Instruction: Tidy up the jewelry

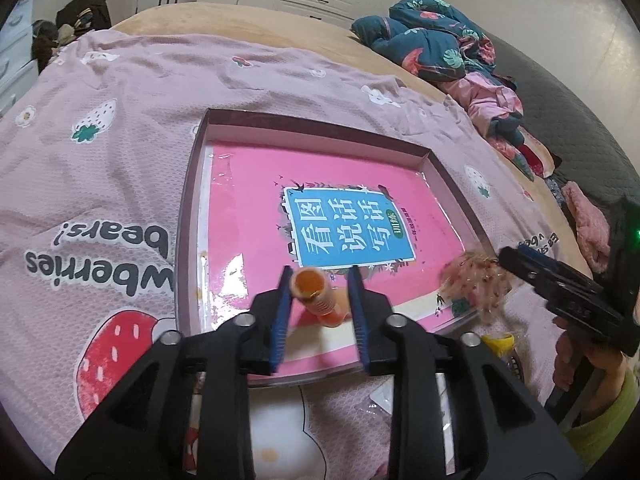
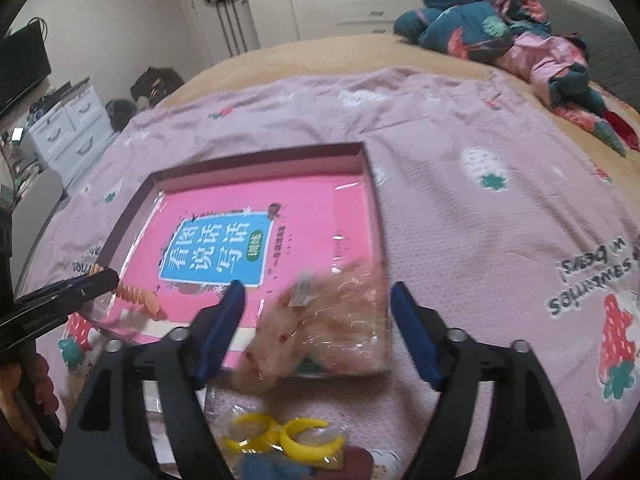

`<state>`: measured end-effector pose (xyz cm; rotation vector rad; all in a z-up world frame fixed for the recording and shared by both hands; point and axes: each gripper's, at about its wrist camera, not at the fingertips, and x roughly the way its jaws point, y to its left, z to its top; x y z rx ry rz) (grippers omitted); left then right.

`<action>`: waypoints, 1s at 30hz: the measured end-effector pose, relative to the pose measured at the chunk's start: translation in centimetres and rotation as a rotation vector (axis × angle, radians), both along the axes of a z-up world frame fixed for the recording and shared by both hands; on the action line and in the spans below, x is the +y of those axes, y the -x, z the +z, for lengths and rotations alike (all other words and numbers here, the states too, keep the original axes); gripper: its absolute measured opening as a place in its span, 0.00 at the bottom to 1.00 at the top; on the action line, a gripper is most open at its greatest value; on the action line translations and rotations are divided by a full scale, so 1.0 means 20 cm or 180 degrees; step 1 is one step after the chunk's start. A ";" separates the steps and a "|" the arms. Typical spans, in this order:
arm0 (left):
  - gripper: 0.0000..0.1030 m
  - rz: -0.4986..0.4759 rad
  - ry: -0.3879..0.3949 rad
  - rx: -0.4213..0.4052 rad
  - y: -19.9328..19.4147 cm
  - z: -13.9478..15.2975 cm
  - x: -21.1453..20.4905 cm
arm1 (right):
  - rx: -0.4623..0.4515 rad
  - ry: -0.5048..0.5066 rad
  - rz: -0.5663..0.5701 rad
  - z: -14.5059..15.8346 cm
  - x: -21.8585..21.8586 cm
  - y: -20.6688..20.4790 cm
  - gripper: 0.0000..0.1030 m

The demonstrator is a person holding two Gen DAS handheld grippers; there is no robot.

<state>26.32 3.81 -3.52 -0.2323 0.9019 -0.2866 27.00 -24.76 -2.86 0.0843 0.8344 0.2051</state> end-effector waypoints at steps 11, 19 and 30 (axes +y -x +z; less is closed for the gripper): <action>0.63 0.0168 -0.0061 -0.0202 0.10 0.13 0.06 | -0.0350 0.0071 -0.0082 0.13 -0.08 0.21 0.91; 0.87 0.0357 -0.0095 -0.0479 0.25 0.30 0.11 | -0.0489 0.0030 -0.0007 0.23 -0.07 0.32 0.93; 0.91 0.0570 -0.0050 -0.0843 0.47 0.52 0.19 | -0.0775 -0.0047 0.0013 0.40 -0.10 0.49 0.94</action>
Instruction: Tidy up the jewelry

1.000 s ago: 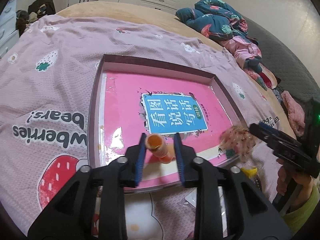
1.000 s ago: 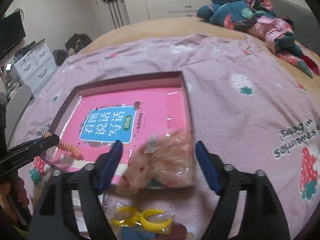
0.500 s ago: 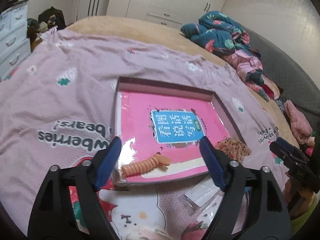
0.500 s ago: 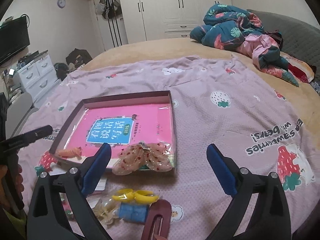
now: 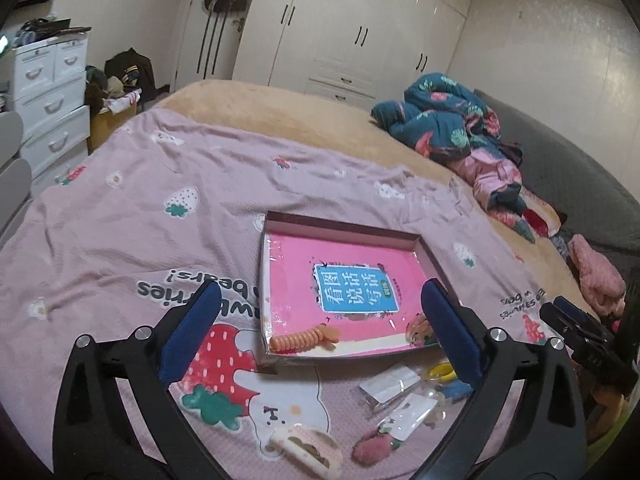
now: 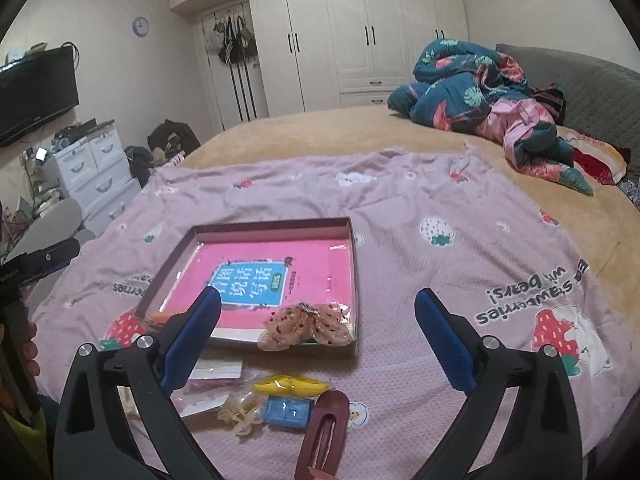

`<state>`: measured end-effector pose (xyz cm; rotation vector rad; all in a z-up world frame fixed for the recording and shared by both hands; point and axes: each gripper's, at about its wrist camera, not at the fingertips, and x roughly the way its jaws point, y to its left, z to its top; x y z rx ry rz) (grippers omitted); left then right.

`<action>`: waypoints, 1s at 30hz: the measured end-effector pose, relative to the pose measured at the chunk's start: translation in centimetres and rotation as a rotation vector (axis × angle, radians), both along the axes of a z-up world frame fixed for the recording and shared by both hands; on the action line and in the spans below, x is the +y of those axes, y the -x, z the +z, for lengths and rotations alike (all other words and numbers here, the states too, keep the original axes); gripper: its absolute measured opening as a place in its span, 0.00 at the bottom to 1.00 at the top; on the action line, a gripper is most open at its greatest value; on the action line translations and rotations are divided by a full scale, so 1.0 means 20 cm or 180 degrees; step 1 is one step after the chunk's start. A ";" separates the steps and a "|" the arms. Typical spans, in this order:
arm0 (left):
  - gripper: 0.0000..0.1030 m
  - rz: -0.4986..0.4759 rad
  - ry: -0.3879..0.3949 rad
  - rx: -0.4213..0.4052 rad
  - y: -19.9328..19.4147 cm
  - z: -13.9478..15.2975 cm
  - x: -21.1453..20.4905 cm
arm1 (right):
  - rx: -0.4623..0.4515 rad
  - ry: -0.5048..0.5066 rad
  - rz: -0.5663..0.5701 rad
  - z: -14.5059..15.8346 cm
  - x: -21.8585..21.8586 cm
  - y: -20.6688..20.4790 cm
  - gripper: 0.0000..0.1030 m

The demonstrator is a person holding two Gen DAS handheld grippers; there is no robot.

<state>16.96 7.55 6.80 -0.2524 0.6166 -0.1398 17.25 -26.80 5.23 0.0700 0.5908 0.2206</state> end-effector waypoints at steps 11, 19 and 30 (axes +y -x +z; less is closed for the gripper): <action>0.91 -0.0054 -0.0076 -0.0139 0.19 0.06 -0.04 | -0.0149 0.0018 0.0155 0.10 0.02 0.15 0.95; 0.91 -0.0175 -0.0168 -0.0124 0.29 0.04 -0.10 | -0.0125 0.0083 0.0309 0.09 0.05 0.24 0.95; 0.91 -0.0342 -0.0290 0.0041 0.37 -0.07 -0.19 | -0.0045 0.0249 0.0458 0.02 0.08 0.36 0.95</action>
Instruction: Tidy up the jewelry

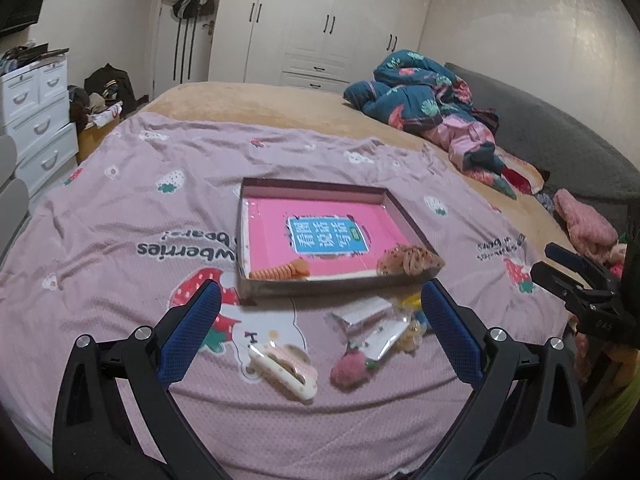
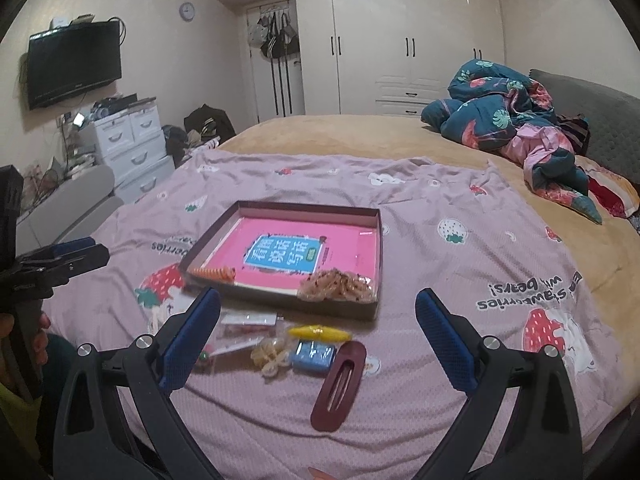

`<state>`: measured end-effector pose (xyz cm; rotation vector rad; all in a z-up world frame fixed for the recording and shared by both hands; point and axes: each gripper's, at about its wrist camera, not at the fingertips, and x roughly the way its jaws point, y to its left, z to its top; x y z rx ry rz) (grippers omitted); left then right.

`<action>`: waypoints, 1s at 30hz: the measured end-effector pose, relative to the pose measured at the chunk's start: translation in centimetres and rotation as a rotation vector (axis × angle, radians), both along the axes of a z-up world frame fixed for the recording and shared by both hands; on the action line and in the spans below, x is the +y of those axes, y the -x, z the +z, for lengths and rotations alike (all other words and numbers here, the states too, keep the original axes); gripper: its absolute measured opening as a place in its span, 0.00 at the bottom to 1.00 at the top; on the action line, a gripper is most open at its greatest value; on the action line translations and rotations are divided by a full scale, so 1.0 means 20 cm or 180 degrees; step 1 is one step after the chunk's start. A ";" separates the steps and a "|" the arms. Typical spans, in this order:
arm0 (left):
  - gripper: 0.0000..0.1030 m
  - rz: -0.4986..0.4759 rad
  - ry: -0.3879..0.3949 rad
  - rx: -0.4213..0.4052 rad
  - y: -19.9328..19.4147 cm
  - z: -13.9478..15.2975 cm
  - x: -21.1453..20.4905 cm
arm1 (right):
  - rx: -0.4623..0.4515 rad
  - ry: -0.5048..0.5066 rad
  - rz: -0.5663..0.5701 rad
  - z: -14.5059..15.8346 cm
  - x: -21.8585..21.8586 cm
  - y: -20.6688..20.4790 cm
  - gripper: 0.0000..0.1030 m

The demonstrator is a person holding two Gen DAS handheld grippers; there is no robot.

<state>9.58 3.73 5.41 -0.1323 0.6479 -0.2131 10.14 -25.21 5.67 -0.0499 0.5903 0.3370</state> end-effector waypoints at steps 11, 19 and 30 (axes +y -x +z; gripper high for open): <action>0.91 -0.0200 -0.0117 0.0105 0.07 -0.08 -0.12 | 0.0130 0.0101 0.0069 -0.08 -0.01 0.07 0.95; 0.91 -0.0360 -0.0181 0.0263 0.12 -0.17 -0.18 | 0.0196 0.0130 0.0057 -0.12 -0.03 0.09 0.95; 0.91 -0.0633 -0.0315 0.0533 0.16 -0.35 -0.30 | 0.0384 0.0102 0.0123 -0.19 -0.05 0.07 0.95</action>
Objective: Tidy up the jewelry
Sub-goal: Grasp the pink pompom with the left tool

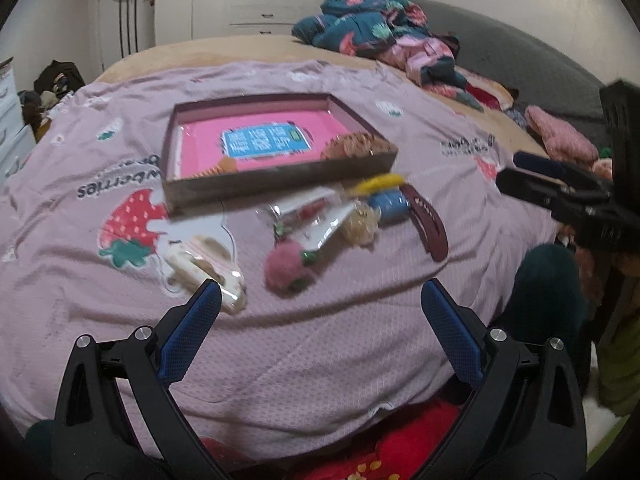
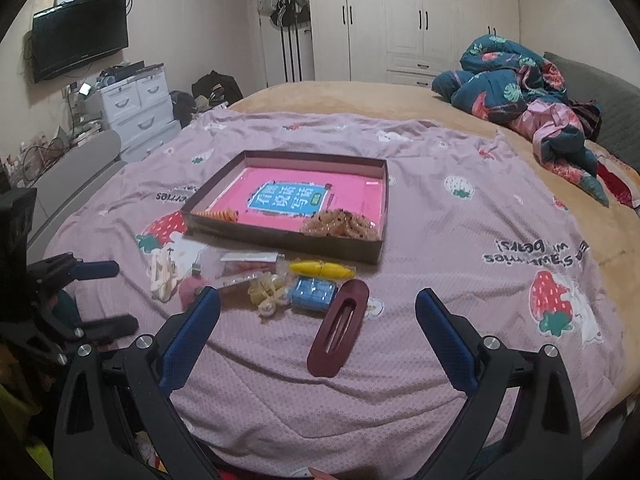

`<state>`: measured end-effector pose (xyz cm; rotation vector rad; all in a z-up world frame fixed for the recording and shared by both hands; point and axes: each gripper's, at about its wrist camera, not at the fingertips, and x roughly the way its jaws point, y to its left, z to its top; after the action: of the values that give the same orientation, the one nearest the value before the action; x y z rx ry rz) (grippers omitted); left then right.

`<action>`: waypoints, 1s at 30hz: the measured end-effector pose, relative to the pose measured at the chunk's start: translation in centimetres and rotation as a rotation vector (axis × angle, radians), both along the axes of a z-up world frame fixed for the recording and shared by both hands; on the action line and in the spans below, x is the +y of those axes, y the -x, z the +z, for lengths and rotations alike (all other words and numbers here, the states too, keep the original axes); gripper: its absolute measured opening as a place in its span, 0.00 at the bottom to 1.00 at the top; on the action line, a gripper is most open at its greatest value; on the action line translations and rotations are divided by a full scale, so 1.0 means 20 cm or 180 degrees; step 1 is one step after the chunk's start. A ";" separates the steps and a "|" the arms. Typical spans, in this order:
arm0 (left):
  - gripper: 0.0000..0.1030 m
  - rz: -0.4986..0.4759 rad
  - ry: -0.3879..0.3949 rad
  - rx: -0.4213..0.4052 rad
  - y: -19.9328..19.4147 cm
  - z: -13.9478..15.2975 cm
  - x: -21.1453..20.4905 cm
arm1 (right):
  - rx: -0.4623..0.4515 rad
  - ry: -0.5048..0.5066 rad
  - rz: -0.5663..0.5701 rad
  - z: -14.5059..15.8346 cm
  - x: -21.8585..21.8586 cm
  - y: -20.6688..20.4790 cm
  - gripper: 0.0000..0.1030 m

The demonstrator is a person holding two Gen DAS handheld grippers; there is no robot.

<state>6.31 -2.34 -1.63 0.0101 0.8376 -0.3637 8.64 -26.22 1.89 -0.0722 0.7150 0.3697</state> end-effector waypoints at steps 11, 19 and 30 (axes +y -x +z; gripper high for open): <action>0.48 -0.0097 0.0035 0.0286 -0.08 -0.17 -0.02 | 0.0268 -0.0107 -0.0081 -0.12 -0.05 -0.09 0.95; 0.41 -0.0075 -0.0072 0.0312 -0.14 -0.22 -0.04 | 0.0363 -0.0080 -0.0038 -0.19 -0.02 -0.17 0.95; 0.33 0.0031 -0.0227 0.0331 -0.28 -0.27 -0.02 | 0.0504 0.0008 0.0008 -0.28 0.03 -0.33 0.95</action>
<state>11.92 -2.74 -6.95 0.0539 0.9530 -0.3272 15.28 -25.58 -3.65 -0.0465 0.8719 0.3797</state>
